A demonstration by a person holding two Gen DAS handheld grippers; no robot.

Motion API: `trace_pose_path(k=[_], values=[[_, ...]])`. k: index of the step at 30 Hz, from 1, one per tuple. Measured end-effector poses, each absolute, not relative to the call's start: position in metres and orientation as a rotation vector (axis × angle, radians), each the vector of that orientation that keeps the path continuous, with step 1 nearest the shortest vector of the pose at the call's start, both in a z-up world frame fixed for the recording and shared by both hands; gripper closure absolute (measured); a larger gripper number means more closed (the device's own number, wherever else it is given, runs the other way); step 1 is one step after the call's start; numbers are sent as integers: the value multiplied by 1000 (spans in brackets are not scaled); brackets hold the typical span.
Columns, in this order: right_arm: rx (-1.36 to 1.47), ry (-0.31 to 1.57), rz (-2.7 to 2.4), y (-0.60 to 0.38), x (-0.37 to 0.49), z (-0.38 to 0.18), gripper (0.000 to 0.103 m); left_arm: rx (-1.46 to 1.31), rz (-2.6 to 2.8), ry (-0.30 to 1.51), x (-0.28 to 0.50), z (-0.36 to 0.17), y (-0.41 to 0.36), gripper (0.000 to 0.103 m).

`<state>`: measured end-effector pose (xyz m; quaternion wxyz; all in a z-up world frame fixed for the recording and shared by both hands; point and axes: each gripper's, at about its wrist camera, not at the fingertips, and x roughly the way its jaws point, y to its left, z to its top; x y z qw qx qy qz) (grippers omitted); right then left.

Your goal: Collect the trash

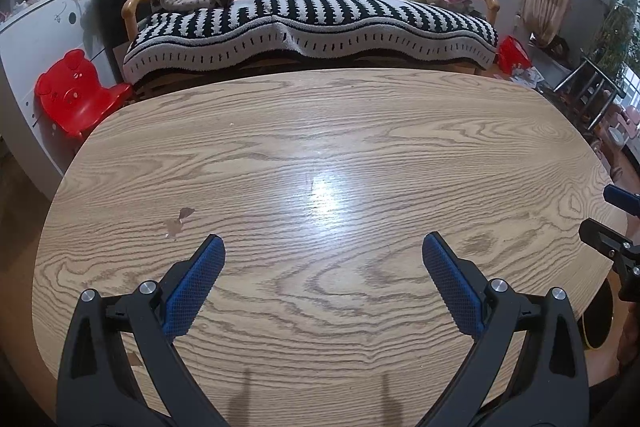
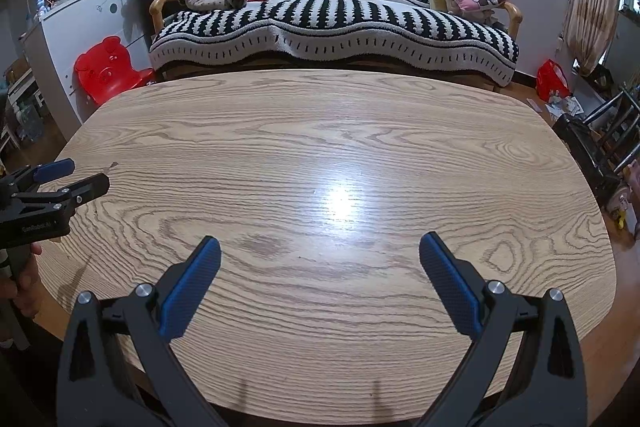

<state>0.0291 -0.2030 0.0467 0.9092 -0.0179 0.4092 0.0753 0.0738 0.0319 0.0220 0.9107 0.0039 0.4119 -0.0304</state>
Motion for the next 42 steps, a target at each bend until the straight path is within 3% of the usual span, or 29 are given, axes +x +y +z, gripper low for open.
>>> trace_pose_path(k=[42], values=[[-58, 855, 152, -210, 24, 45, 7, -19, -57, 894, 78, 14, 36, 7]])
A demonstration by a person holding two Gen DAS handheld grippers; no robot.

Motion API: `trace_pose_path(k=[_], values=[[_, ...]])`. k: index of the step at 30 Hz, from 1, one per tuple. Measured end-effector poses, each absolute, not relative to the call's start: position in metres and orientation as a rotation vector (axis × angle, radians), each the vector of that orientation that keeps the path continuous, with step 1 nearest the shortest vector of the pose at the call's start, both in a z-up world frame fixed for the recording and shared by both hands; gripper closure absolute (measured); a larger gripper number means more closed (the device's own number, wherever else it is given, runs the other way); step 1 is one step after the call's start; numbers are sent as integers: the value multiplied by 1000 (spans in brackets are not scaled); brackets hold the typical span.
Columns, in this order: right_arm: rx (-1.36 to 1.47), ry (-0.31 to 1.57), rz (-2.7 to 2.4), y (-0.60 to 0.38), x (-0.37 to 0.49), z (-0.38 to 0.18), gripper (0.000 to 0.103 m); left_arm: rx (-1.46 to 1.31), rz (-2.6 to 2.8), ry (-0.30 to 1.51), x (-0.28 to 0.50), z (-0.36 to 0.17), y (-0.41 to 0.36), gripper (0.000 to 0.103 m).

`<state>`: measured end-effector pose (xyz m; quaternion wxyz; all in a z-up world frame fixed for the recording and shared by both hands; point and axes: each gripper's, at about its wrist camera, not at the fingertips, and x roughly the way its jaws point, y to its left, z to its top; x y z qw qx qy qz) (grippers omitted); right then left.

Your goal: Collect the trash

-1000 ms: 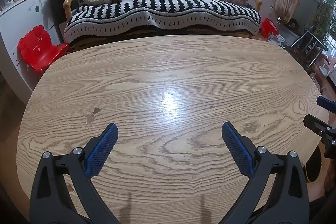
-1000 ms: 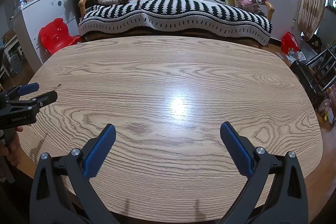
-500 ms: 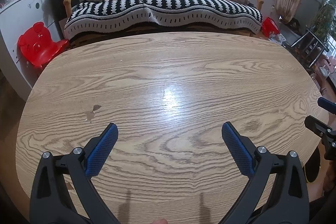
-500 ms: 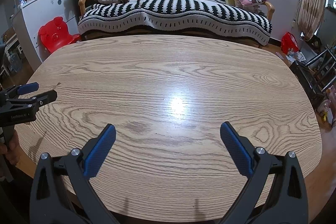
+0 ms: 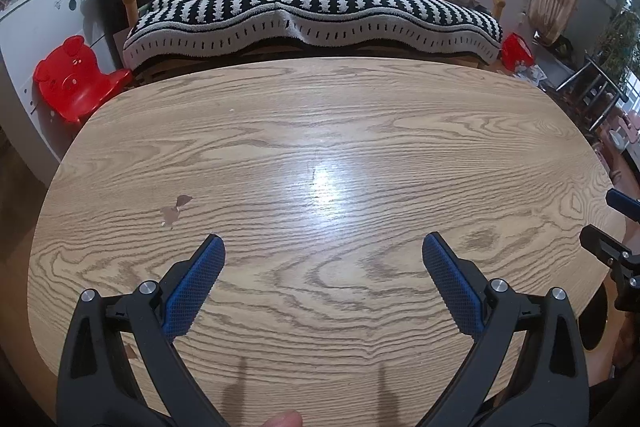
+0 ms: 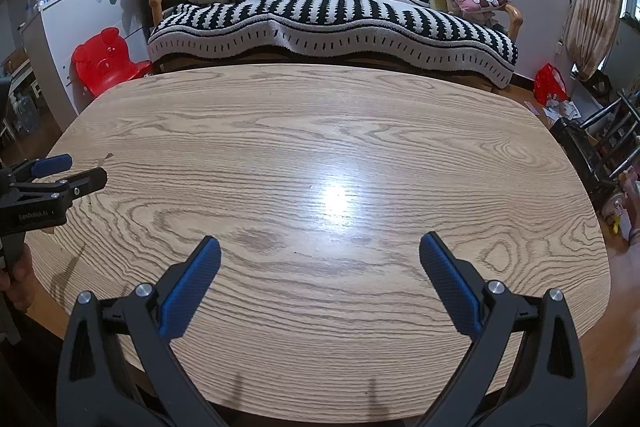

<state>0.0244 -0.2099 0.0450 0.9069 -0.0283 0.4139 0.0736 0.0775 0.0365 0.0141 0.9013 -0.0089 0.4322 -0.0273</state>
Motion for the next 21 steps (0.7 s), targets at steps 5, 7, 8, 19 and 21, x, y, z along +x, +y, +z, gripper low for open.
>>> trace_pose_path(k=[5, 7, 8, 19, 21], values=[[-68, 854, 153, -215, 22, 44, 7, -3, -64, 878, 75, 16, 34, 7], [-71, 853, 149, -214, 20, 44, 7, 2, -71, 871, 74, 18, 33, 7], [-72, 850, 141, -212, 20, 45, 7, 1, -75, 868, 74, 18, 32, 7], [-72, 852, 142, -218, 17, 45, 7, 1, -33, 877, 76, 17, 33, 7], [-74, 853, 143, -217, 17, 45, 7, -7, -39, 888, 78, 16, 34, 7]])
